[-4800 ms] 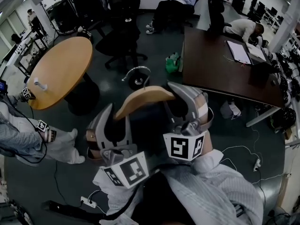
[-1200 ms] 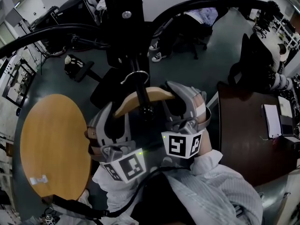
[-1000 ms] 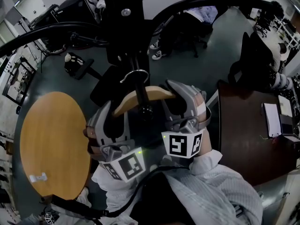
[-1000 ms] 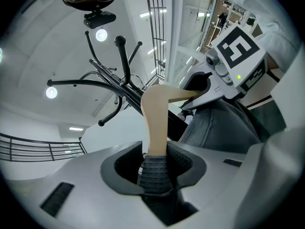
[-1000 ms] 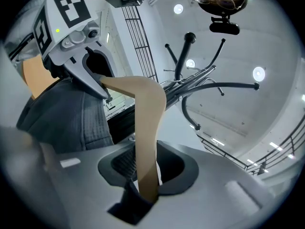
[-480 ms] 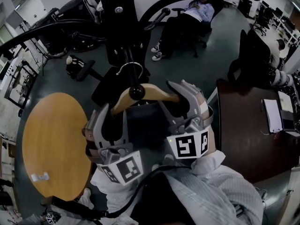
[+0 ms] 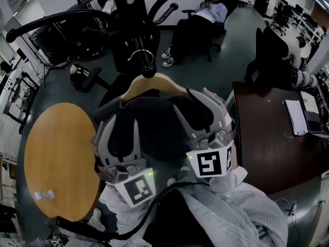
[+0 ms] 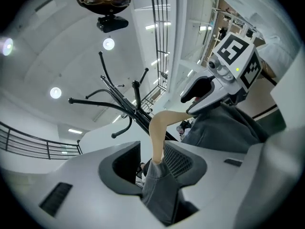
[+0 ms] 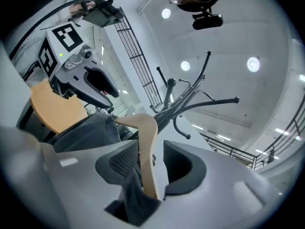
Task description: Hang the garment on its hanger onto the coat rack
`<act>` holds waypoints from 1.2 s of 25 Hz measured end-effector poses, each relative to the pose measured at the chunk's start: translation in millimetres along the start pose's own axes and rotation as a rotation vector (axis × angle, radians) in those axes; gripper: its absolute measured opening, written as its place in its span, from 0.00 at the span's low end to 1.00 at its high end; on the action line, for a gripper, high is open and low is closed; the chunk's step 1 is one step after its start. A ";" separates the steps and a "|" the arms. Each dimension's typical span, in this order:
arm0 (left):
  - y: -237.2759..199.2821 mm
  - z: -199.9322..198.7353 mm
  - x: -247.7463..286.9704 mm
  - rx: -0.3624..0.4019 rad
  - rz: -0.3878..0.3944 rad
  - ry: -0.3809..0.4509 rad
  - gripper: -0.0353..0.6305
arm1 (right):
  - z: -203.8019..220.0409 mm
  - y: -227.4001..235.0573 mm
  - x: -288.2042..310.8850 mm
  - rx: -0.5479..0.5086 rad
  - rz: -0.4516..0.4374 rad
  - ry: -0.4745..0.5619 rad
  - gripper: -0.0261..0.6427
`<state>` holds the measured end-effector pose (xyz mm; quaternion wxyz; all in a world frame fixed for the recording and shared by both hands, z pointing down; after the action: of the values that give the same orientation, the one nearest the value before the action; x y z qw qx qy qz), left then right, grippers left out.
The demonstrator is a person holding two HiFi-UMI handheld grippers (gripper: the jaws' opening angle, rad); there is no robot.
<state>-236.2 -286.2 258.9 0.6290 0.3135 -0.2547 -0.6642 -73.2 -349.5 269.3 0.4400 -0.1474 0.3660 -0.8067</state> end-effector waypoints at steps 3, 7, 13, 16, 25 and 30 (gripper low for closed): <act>3.4 -1.4 -14.3 -0.105 -0.017 0.050 0.26 | -3.6 -1.8 -21.1 0.063 0.043 0.036 0.25; 11.6 -4.6 -25.5 -0.252 0.029 0.106 0.26 | -4.8 -7.5 -39.2 0.189 0.093 0.041 0.21; 9.5 -9.9 -39.1 -0.506 0.051 0.188 0.18 | -13.5 -22.6 -51.1 0.514 0.061 0.102 0.04; 8.0 -7.8 -43.5 -0.617 0.066 0.214 0.07 | -16.3 -29.7 -50.7 0.638 0.012 0.121 0.04; 38.8 14.2 -36.7 -0.626 0.183 0.103 0.06 | 4.0 -50.6 -49.2 0.743 -0.046 0.032 0.04; 43.2 26.4 -31.1 -0.655 0.205 0.035 0.06 | 14.4 -56.4 -48.3 0.741 -0.057 0.006 0.04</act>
<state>-226.1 -260.1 311.3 0.7642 0.0791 -0.0474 -0.6384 -71.6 -297.2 323.9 0.4397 0.0143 0.0463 -0.8968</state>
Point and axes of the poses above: the fingertips, and each gripper's own axes: x forward along the fingers, y to its right, z out of its underside, the point moved 7 cm from there along -x, backward along the fingers, and after that the axes turned 10 degrees about -y, right-handed, at the moved point
